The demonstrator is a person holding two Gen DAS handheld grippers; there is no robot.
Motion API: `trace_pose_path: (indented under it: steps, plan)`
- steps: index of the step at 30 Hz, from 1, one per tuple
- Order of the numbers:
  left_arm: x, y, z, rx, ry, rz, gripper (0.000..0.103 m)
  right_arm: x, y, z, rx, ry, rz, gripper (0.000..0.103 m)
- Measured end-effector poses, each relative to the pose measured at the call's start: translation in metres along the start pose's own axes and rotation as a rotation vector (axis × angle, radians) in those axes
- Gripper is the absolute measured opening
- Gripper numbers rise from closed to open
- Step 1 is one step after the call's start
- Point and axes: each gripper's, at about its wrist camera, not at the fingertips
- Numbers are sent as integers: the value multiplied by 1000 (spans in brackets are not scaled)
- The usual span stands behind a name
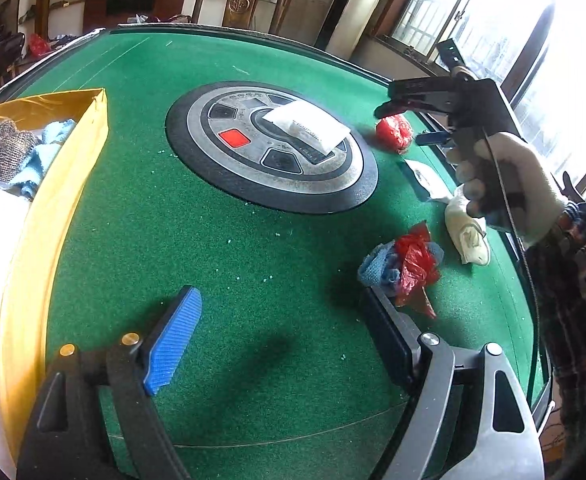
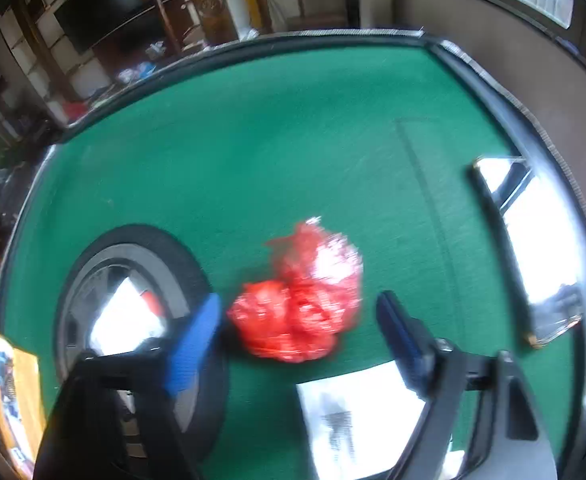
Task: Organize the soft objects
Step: 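Close right tool on red plastic bag while left tool grasps red mesh bag with blue cloth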
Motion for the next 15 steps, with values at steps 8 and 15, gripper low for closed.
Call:
trace_pose_path:
  steps: [8,15]
  plan:
    - [2,2,5,26,-36,-2,82,51,-47,15,101,50,-64,39]
    - [2,2,3,35,-125,5,82,130,-162,-16,114,210,-182,39]
Point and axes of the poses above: each gripper's, at about its wrist camera, not at the fingertips, and x roughly against the way its jaws point, z to its left, y to its top, and after that the axes turned 5 degrees about y, right-handed
